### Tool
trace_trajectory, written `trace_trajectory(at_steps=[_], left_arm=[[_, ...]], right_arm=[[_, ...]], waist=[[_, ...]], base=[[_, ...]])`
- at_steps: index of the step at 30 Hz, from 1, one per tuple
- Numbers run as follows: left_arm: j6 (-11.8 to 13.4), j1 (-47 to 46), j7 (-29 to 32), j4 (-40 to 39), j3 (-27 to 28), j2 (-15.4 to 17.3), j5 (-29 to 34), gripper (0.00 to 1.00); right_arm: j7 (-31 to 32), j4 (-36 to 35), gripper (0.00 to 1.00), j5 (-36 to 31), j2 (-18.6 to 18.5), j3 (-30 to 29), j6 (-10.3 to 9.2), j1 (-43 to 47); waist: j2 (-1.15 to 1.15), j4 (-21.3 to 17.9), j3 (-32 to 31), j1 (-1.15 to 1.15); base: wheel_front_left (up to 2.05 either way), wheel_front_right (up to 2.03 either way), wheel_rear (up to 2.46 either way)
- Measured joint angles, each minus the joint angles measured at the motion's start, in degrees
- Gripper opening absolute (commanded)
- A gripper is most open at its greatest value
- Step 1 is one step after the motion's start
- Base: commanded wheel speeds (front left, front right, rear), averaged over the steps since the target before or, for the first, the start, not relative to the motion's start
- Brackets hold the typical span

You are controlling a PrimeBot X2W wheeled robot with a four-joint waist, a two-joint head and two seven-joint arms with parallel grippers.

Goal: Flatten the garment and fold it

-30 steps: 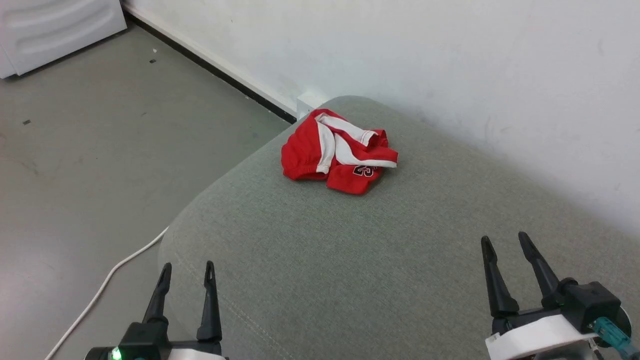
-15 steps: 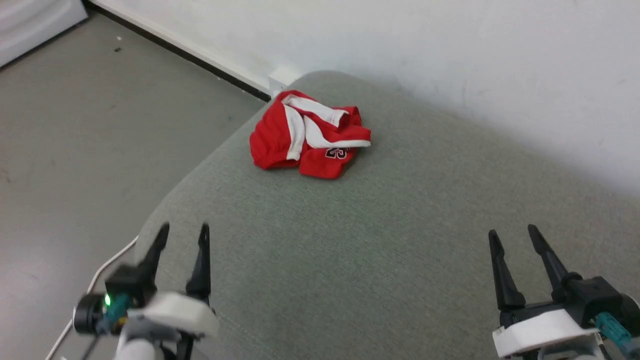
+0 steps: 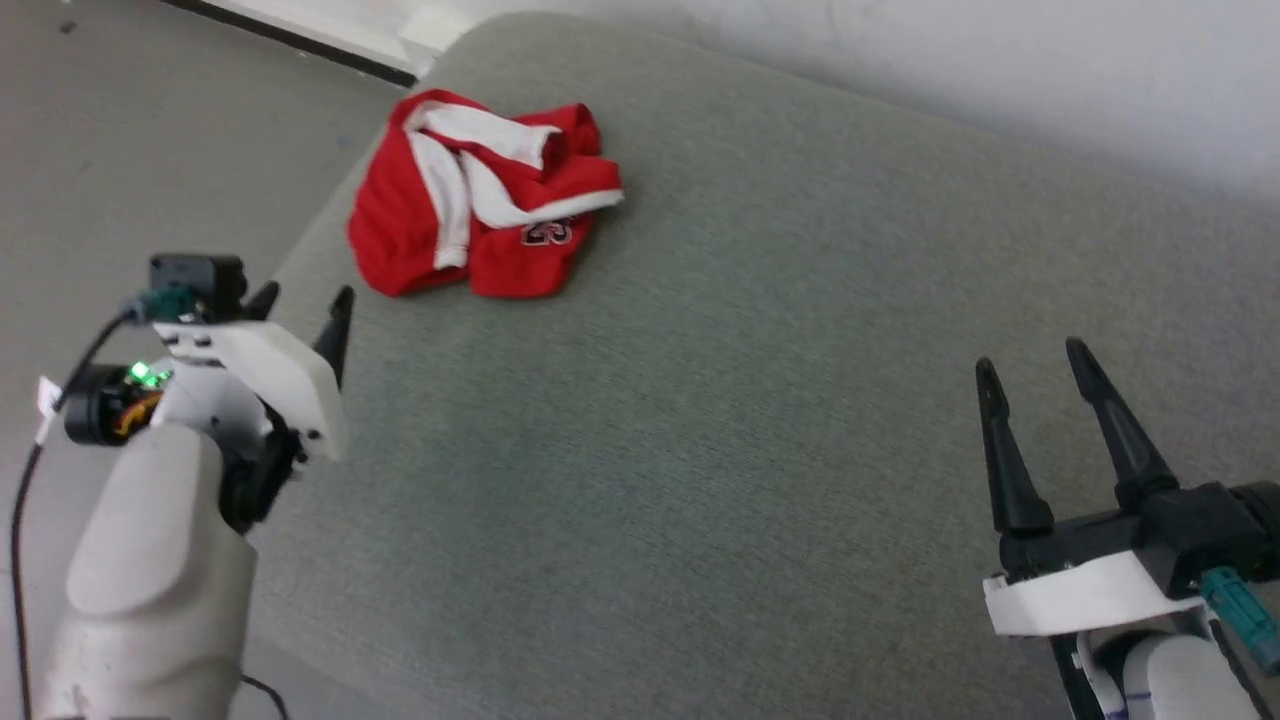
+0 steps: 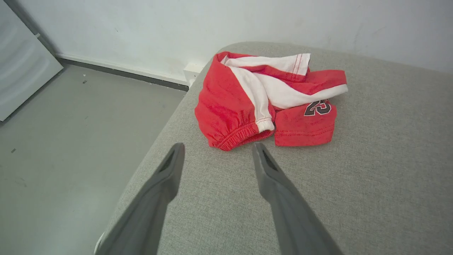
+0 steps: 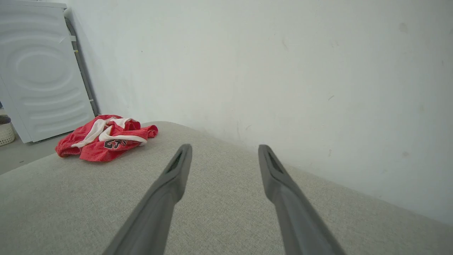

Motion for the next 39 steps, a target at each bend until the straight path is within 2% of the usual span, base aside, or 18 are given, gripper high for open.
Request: trace_trajectory(at_steps=[11,23,24,25,28,31,34,39], left_arm=[[-0.09,-16.67,7.48,14.55,-6.24,5.84,-8.77,1.0],[-0.08,-22.7,17.41,23.26,-11.13,11.33,-16.73,1.0],[-0.08,-23.01,18.61,23.37,-11.58,11.87,-17.97,0.76],[-0.08,-23.11,19.67,23.36,-12.01,12.12,-19.34,0.0],[-0.08,-23.16,20.52,22.93,-13.18,12.47,-22.25,0.0],[-0.08,-22.33,18.46,22.86,-14.26,12.91,-23.96,0.0],[-0.14,-20.79,14.56,23.52,-15.37,13.54,-24.06,0.0],[-0.43,-19.8,4.83,24.46,-17.3,18.22,-21.08,0.0]], right_arm=[[1.0,-5.25,1.0,-0.94,-0.07,0.4,0.0,-2.75],[1.46,-6.03,1.0,-1.03,-0.07,0.6,0.0,-3.68],[1.45,-6.02,1.0,-1.03,-0.07,0.53,0.0,-3.67],[1.45,-5.99,1.0,-1.03,-0.07,0.44,0.0,-3.67],[1.41,-5.66,1.0,-1.07,-0.08,0.29,0.0,-3.64],[1.41,-5.14,1.0,-1.49,-0.05,0.24,0.0,-3.64],[1.3,-4.19,1.0,-1.52,-0.05,0.25,0.0,-3.64],[0.86,-1.82,1.0,-1.04,-0.03,0.21,0.0,-3.52]], waist=[[0.0,-7.13,9.49,0.0],[0.0,-13.55,15.69,-0.02],[0.0,-13.87,15.94,-0.02],[0.0,-14.09,16.14,-0.02],[0.0,-14.19,16.06,-0.02],[0.0,-13.95,15.22,-0.01],[0.0,-13.62,13.58,-0.01],[0.0,-13.32,9.62,-0.02]], base=[[0.0,0.0,0.0],[0.0,0.0,0.0],[0.0,0.0,0.0],[0.0,0.0,0.0],[0.0,0.0,0.0],[0.0,0.0,0.0],[0.0,0.0,0.0],[0.0,0.0,0.0]])
